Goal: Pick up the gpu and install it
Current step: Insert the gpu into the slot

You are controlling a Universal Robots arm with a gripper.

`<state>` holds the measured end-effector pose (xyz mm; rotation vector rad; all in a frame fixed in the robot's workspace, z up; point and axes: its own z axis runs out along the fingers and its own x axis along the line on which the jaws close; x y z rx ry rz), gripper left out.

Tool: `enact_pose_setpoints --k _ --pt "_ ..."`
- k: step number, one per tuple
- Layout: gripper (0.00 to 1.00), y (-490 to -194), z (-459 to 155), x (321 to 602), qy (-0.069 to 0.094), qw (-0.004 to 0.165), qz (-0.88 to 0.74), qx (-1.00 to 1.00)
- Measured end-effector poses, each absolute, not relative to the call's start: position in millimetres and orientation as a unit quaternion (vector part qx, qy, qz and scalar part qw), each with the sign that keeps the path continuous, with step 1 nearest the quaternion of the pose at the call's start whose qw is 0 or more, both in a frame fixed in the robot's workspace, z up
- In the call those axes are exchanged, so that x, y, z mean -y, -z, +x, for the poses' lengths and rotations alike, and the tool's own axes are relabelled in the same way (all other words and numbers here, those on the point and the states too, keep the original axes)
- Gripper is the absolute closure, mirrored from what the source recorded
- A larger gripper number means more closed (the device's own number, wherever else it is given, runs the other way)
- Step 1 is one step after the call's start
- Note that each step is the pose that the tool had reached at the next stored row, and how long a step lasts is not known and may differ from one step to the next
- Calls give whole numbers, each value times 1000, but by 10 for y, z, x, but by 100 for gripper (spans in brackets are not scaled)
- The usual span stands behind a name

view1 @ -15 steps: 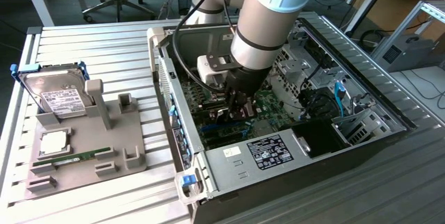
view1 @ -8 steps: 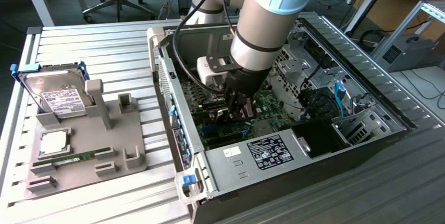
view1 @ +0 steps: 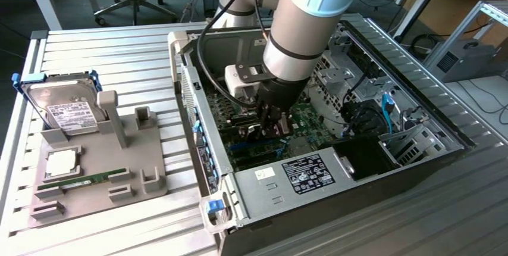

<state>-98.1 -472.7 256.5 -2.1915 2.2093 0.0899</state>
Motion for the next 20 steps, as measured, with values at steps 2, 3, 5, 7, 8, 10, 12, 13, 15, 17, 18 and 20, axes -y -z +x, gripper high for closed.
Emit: enact_pose_setpoints --k 2,3,5,7,8,10,12,13,15,17,18,20 --pt "73 -2572 -981 4727 -28 14 -704 -710" --pt "73 -2576 -981 4726 -28 14 -704 -710" --pt "73 -2581 -981 4726 -28 14 -703 -710" --pt "73 -2582 -981 4727 -28 14 -703 -710" --pt "73 -2582 -981 4727 -28 14 -703 -711" --pt "73 -2582 -981 4727 -28 14 -701 -712" --pt "73 -2582 -981 4727 -28 14 -699 -714" --pt "73 -2582 -981 4727 -28 14 -698 -715" --pt "73 -2587 -981 4727 -28 14 -695 -718" --pt "73 -2594 -981 4727 -28 14 -693 -720" --pt "73 -2600 -981 4727 -28 14 -693 -720" --pt "73 -2607 -981 4727 -28 14 -692 -721"
